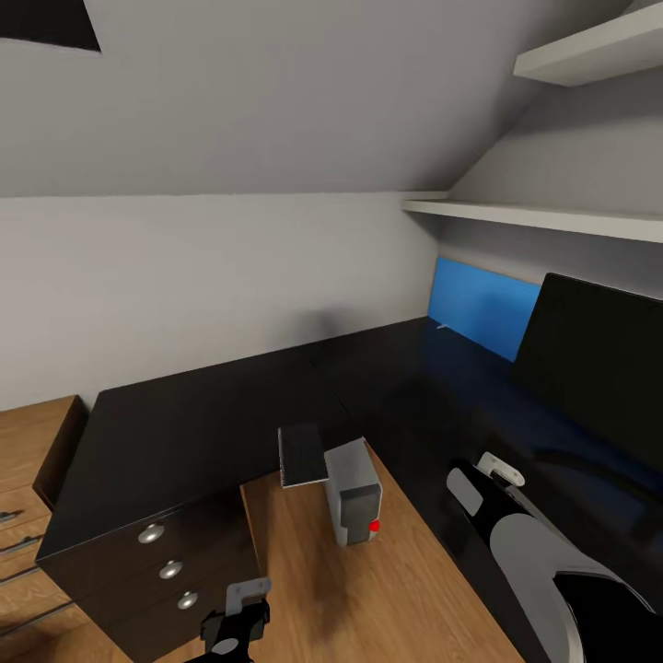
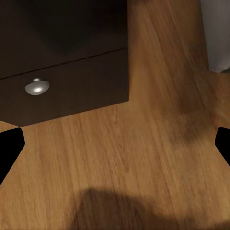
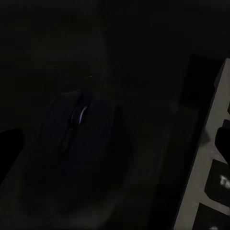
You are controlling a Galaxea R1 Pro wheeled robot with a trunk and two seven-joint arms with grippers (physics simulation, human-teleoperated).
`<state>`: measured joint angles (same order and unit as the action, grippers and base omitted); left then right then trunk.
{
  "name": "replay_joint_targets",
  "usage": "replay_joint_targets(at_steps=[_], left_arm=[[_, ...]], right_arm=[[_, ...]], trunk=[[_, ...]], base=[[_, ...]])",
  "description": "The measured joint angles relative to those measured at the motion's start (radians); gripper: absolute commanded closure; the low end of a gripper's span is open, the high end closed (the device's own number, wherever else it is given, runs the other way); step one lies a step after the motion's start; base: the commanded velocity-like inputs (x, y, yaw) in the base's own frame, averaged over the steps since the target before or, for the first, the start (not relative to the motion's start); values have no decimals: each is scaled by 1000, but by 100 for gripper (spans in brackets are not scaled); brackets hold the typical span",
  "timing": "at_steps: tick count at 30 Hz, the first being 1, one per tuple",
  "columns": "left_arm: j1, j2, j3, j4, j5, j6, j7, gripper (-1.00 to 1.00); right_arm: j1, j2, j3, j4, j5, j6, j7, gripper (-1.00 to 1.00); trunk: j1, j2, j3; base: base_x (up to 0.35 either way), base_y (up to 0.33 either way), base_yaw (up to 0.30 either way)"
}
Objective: In the bedroom, organize the workspace by keeping the computer under the desk, ensuring the monitor is on the desk, placing the keyboard on the desk next to the monitor, placing the mouse on the desk next to the keyboard, moving the folder from the swivel chair onto the desk next to the mouse, stacking the notebook on top of the folder with the pen on top of the notebook, and positioning the swivel chair next to the desk.
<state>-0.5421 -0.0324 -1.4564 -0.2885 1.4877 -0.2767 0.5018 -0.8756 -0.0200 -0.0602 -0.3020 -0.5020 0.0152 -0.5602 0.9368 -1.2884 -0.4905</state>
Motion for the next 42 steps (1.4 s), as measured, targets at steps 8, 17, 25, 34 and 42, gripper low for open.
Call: replay_joint_targets(at_steps=[8, 17, 25, 34, 42], left_arm=[[0, 0, 0, 0, 0, 1, 0, -100], [0, 0, 0, 1, 0, 6, -1, -100], [0, 0, 0, 4, 1, 8, -2, -100], [-1, 0, 0, 6, 1, 10, -3, -100], [0, 0, 0, 6, 2, 10, -3, -100]], right_arm=[[0, 0, 0, -1, 0, 0, 0, -100], [1, 0, -4, -77, 3, 0, 0, -100], [11, 34, 0, -226, 2, 3, -10, -100], [214, 62, 89, -618, 45, 110, -38, -100], [297, 99, 124, -778, 42, 234, -39, -100]], trunk=[[-8, 14, 6], [-42, 77, 34], [-65, 119, 53], [-65, 119, 53], [-65, 119, 53]], base=[[0, 0, 0], [0, 0, 0], [0, 0, 0], [0, 0, 0], [0, 0, 0]])
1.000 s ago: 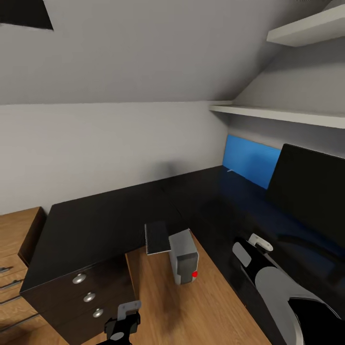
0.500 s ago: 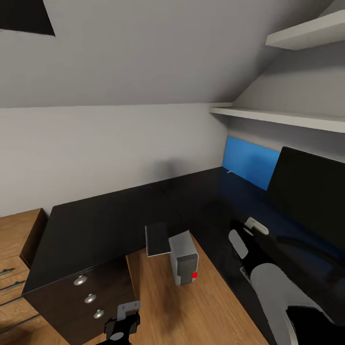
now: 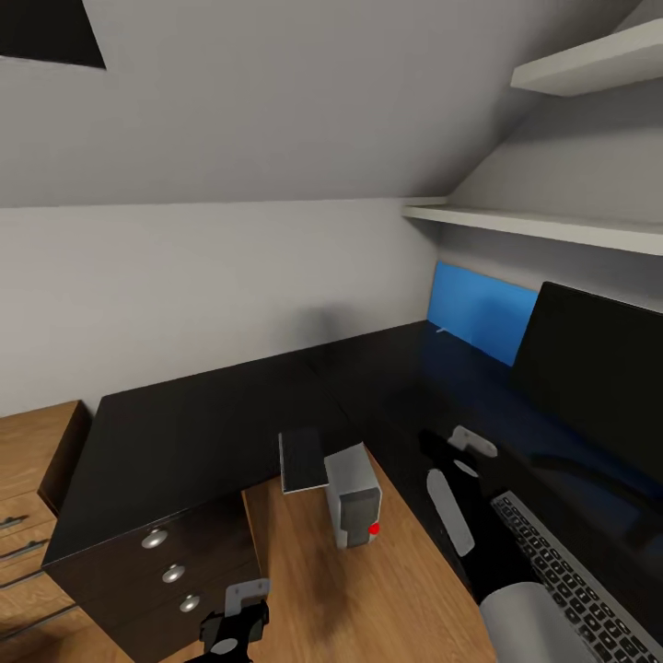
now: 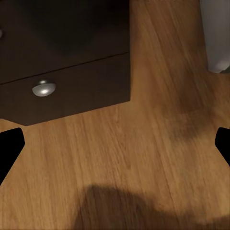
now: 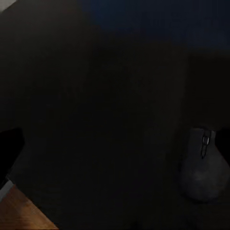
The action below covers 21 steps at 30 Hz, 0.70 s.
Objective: In the bedroom, organize the workspace by keeping the computer under the desk, ensuring the monitor is on the desk, placing the keyboard on the desk next to the monitor, placing the mouse on the desk next to the keyboard, moving the folder from the swivel chair onto the desk next to the mouse, stacking the notebook on top of the folder with the pen on top of the notebook, and positioning the swivel chair next to the desk.
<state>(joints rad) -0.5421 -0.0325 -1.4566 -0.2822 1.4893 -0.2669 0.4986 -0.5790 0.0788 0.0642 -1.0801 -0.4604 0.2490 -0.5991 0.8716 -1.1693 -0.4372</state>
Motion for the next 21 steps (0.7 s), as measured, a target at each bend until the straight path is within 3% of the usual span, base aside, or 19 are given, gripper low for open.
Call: replay_joint_targets(at_steps=[6, 15, 16, 18, 19, 21], left_arm=[[0, 0, 0, 0, 0, 2, 0, -100], [0, 5, 2, 3, 0, 79, -1, -100], [0, 5, 2, 3, 0, 82, -1, -100], [0, 5, 2, 3, 0, 83, -1, -100], [0, 6, 2, 3, 0, 84, -1, -100], [0, 6, 2, 3, 0, 84, -1, -100]], right_arm=[[7, 56, 9, -9, 1, 15, 0, -100], [9, 74, 189, 51, 8, 5, -29, -100], [9, 75, 223, 63, 9, -4, -33, -100], [9, 75, 245, 68, 10, -16, -36, -100], [9, 75, 285, 73, 11, -52, -51, -100], [9, 75, 318, 75, 11, -77, -73, -100]], trunk=[[0, 0, -1], [0, 0, -1], [0, 0, -1], [0, 0, -1], [0, 0, -1], [0, 0, -1]], base=[[0, 0, 97], [0, 0, 263], [0, 0, 279], [0, 0, 280], [-9, 8, 280], [-59, 53, 280]])
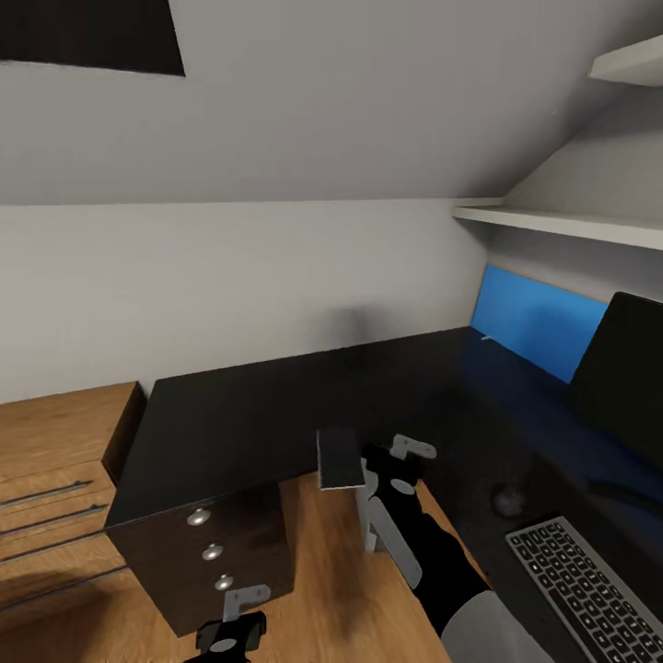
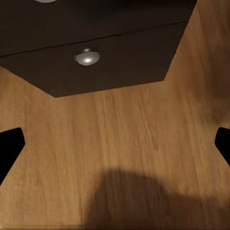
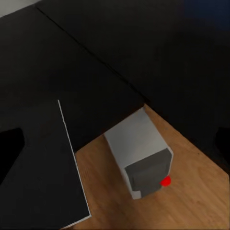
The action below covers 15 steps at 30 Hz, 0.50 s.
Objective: In the bedroom, organize the workspace by keeping the computer under the desk, ensuring the monitor is on the desk, placing the keyboard on the desk next to the monitor, placing the mouse on the desk next to the keyboard, moving the folder from the swivel chair onto the desk next to the mouse, stacking the notebook on top of the folder with the pen on top of the notebook, and positioning the swivel chair next to the desk.
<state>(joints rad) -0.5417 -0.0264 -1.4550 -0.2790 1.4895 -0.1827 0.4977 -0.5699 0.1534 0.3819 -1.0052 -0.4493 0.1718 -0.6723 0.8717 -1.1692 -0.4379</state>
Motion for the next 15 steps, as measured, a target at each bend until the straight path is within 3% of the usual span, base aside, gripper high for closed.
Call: replay_joint_targets(at_steps=[3, 15], left_arm=[[0, 0, 0, 1, 0, 0, 0, -100], [0, 0, 0, 1, 0, 0, 0, -100]], right_arm=[[0, -1, 46, 1, -1, -22, -36, -100], [0, 0, 112, 24, 0, -39, -58, -100]], trunk=[[0, 0, 0], [0, 0, 0]], base=[[-160, 143, 281], [-218, 191, 281]])
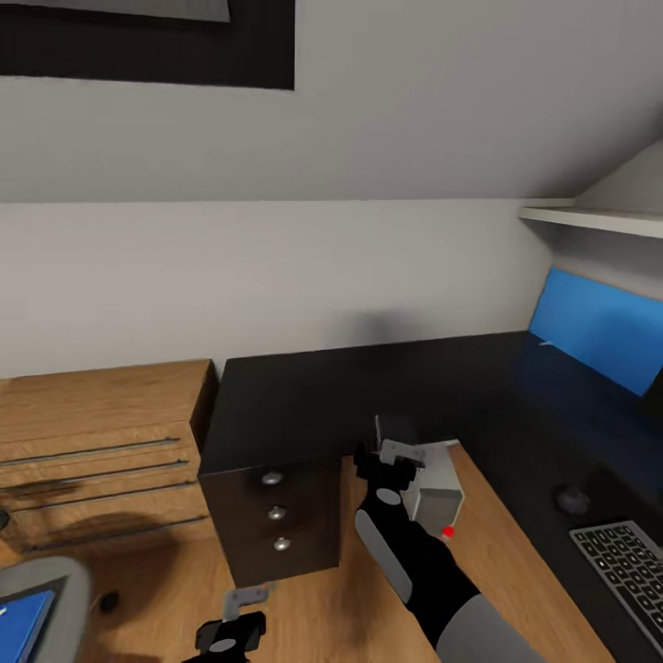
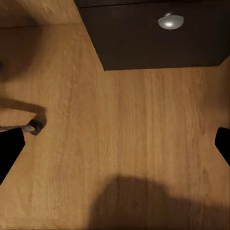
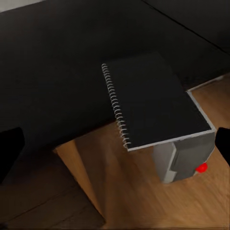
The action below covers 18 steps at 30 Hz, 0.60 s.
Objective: In the bedroom, organize the workspace by keeping the computer under the desk, ensuring the monitor is on the desk, placing the keyboard on the desk next to the monitor, placing the mouse on the desk next to the keyboard, moving the folder from the swivel chair onto the desk next to the mouse, stacking the notebook on top of the folder with the pen on top of the notebook, and positioning the swivel chair next to the desk.
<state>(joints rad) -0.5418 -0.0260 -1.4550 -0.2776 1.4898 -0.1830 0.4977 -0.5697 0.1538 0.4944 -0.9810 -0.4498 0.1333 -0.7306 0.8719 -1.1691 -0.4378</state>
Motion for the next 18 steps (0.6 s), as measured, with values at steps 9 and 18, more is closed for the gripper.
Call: replay_joint_targets(at_steps=[9, 18], left_arm=[[0, 0, 0, 0, 0, 1, 0, -100], [0, 0, 0, 0, 1, 2, 0, -100]], right_arm=[[0, 2, 12, 17, 0, -6, 0, -100], [0, 3, 14, 19, 0, -7, 0, -100]], trunk=[[0, 0, 0], [0, 0, 0]], base=[[-25, 19, 281], [-1, 1, 281]])
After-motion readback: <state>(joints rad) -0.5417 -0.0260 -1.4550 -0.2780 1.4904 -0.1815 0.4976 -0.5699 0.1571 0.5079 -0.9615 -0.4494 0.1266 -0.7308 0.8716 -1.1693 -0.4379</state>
